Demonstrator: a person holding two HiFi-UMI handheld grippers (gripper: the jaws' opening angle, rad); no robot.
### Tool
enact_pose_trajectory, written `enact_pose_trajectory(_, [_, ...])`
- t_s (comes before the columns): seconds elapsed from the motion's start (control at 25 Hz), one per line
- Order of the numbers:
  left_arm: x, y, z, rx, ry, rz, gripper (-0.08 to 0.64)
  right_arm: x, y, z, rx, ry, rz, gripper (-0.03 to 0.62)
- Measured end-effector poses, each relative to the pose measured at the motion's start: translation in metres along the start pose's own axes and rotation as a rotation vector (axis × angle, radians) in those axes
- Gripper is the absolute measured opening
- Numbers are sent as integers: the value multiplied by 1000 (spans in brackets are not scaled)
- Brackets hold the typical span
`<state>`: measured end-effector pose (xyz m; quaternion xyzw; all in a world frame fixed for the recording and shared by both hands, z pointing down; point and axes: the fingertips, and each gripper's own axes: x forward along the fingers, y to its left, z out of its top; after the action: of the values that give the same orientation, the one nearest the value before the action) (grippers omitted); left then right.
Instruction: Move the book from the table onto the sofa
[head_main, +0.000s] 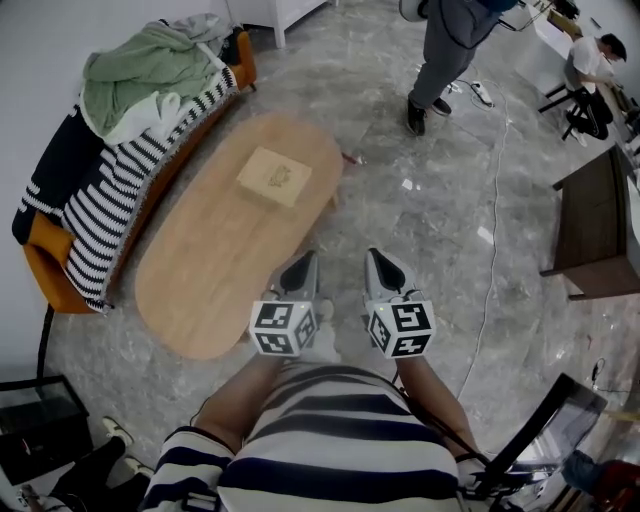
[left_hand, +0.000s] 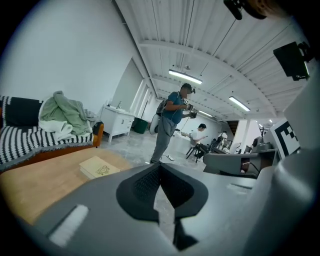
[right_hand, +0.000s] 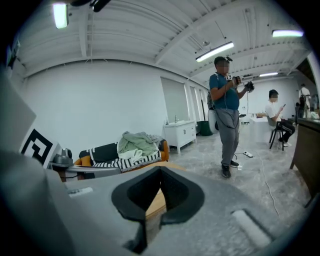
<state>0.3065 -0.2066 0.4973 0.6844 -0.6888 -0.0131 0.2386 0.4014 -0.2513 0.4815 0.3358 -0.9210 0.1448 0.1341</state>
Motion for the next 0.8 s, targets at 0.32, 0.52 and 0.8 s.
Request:
enact_pose_trajectory(0.32, [34, 32, 21, -19, -4, 30, 5, 53, -4, 19, -22, 23, 39, -3])
enact_pose_trajectory(0.52, [52, 54, 34, -10, -12, 44, 5, 87, -5, 32, -28, 17, 59, -3])
enact_pose_trajectory(0.8, [55, 84, 43, -39, -28, 123, 5, 125, 7, 41, -57, 40, 143, -3])
